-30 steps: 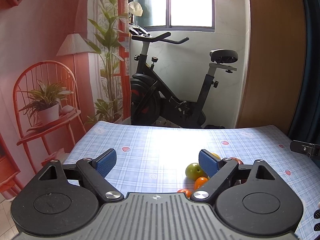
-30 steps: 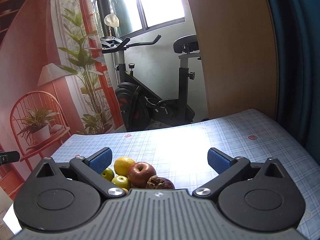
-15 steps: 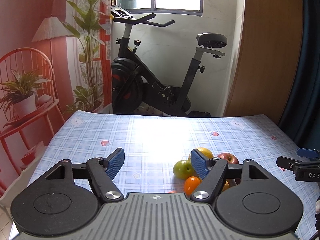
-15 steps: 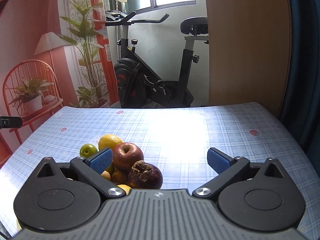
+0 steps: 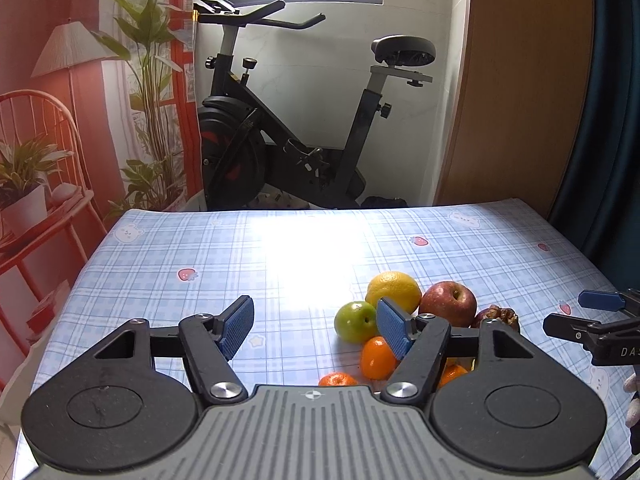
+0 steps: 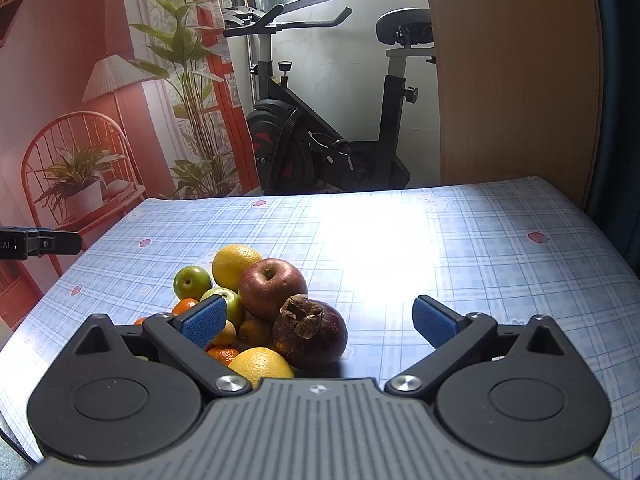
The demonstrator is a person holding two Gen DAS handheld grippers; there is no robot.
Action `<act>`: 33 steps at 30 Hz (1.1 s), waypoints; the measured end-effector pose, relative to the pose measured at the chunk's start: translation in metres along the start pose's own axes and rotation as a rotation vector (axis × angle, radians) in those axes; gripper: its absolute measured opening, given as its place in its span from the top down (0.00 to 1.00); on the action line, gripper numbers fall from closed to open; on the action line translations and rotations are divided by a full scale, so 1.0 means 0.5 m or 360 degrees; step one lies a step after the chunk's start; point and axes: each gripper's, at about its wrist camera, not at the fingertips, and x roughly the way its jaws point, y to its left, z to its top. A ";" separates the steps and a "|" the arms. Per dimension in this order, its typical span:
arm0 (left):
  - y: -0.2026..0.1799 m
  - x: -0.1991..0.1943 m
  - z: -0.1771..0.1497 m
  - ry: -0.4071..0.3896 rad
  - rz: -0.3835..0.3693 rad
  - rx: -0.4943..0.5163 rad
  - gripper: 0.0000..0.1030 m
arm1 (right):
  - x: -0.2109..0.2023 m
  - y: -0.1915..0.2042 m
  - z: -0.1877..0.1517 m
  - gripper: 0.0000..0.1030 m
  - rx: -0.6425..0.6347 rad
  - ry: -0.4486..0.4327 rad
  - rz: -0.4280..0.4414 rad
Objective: Organize fruits
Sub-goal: 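Move the open left gripper down toward the lemon beside the fruit pile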
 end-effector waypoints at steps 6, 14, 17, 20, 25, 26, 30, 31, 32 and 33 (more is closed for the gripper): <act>0.025 -0.015 0.013 0.0047 -0.0034 -0.0148 0.32 | -0.022 -0.014 0.007 0.02 0.0084 -0.0008 0.0001; 0.065 -0.073 0.011 0.0022 0.0049 -0.0140 0.32 | -0.044 -0.011 0.000 0.02 0.0184 0.0015 0.0061; 0.075 -0.082 0.016 0.0073 0.0023 -0.0115 0.32 | -0.041 0.004 -0.011 0.05 0.0134 0.0040 0.0070; 0.066 -0.094 0.017 0.0121 0.0025 -0.0003 0.32 | -0.029 0.024 -0.023 0.10 0.0054 0.0082 0.0061; 0.050 -0.093 0.006 0.0102 0.0125 0.0115 0.31 | -0.006 0.039 -0.047 0.14 0.0026 0.0123 0.0071; 0.050 -0.086 0.003 0.0109 0.0131 0.0098 0.31 | -0.003 0.041 -0.050 0.15 0.0017 0.0128 0.0073; 0.034 -0.050 -0.019 0.0157 0.0107 0.0069 0.32 | 0.007 0.050 -0.066 0.17 -0.0029 0.0145 0.0057; 0.030 -0.041 -0.023 0.0166 0.0107 0.0069 0.32 | 0.009 0.050 -0.068 0.18 -0.0034 0.0143 0.0055; 0.025 -0.032 -0.027 0.0173 0.0104 0.0069 0.32 | 0.010 0.049 -0.070 0.19 -0.0037 0.0140 0.0055; 0.019 -0.026 -0.033 0.0169 0.0075 0.0068 0.36 | 0.012 0.048 -0.072 0.19 -0.0037 0.0137 0.0055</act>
